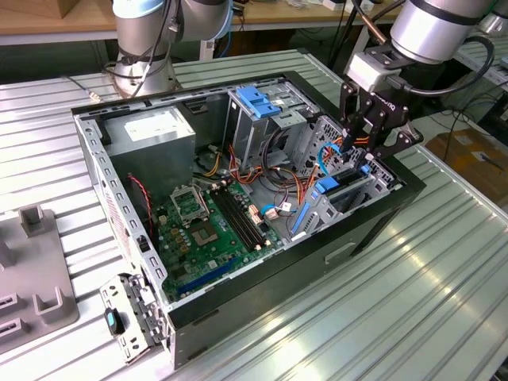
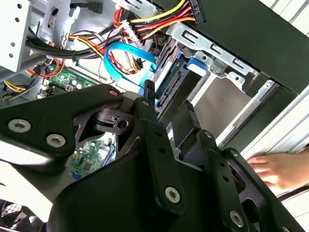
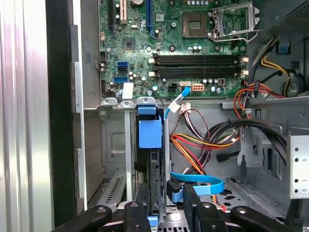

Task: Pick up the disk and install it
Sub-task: 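Insert the first disk wire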

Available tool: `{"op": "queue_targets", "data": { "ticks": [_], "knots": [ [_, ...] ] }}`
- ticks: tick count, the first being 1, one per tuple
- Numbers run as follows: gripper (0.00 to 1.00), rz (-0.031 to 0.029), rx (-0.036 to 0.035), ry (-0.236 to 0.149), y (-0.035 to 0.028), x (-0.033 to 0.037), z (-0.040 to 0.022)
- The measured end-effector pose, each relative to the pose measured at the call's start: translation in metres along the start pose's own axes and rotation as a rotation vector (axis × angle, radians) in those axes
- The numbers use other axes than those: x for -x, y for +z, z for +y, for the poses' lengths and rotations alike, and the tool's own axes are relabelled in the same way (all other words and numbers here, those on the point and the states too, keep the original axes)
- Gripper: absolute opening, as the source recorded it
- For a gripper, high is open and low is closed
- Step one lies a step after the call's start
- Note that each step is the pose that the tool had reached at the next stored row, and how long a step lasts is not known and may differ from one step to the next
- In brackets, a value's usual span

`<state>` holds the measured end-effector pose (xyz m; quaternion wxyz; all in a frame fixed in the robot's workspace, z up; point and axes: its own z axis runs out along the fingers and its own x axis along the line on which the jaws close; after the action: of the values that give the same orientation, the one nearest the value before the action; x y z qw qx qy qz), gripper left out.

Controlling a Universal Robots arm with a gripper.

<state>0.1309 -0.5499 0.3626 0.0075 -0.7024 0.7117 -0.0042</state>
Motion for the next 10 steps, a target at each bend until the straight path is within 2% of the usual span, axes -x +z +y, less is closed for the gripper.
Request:
{"op": "queue_targets", "data": {
  "ticks": [4,5,7,10],
  "knots": [
    [0.42,0.0002,0.0000,0.000,0.0002,0.0000,0.0000],
    [0.34,0.0004,0.0000,0.000,0.0002,0.0000,0.0000],
    [0.34,0.0006,0.0000,0.000,0.0002,0.0000,0.0000],
    [0.16,0.0011,0.0000,0.000,0.0002,0.0000,0.0000]
  ]
}}
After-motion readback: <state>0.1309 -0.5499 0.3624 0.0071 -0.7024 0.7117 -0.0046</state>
